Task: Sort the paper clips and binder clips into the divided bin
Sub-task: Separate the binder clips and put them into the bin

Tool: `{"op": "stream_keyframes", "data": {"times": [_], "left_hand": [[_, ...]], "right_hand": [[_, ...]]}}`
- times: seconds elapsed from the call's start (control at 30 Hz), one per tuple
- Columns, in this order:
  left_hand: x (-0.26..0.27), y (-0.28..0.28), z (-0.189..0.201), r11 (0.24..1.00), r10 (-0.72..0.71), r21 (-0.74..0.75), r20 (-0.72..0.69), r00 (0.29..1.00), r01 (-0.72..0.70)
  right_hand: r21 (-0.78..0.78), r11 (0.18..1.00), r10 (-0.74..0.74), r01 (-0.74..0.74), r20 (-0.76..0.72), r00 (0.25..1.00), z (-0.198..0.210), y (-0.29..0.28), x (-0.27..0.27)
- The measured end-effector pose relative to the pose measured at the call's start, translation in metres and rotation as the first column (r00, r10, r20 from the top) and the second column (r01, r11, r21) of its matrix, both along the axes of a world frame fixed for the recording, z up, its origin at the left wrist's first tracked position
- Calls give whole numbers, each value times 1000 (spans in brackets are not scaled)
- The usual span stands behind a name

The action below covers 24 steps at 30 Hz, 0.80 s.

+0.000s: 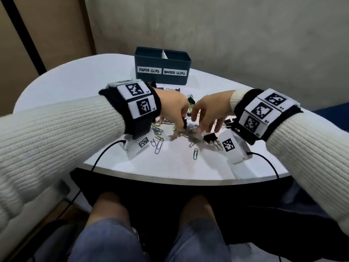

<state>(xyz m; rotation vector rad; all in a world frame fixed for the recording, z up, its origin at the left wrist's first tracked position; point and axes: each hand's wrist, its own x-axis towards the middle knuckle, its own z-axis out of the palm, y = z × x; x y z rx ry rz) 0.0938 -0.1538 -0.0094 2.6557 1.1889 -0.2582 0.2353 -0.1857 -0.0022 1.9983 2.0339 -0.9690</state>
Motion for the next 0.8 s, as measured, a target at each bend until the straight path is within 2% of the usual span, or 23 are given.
{"op": "stream_keyframes", "data": {"times": [0.07,0.1,0.23,0.33,0.47,0.57,0.63,0.7,0.8], "left_hand": [[13,-1,5,1000,-4,13,145,989,2],[18,-2,6,1000,-12,21,174,985,8],[33,-6,-4,996,-47,78,128,991,37],[32,-6,-8,995,-16,96,106,994,6],[17,2,-3,990,60,121,84,995,-70],[7,8,4,969,116,214,65,991,-128],[2,9,8,951,153,265,48,987,-161],[-2,11,10,942,171,280,68,983,-183],[-2,10,11,943,164,267,147,976,-198]], "right_hand": [[44,995,-77,86,-177,981,4,0,11],[55,993,-87,101,-216,973,4,0,15],[31,994,-96,103,-187,978,-6,-2,26],[60,994,-80,90,-145,986,-13,-3,28],[130,981,-107,143,-251,962,-20,1,26],[238,955,-96,176,-312,945,-20,5,19],[228,957,-91,180,-353,931,-18,6,13],[215,964,-81,157,-324,942,-16,7,9],[278,948,-85,156,-252,964,-14,8,6]]}}
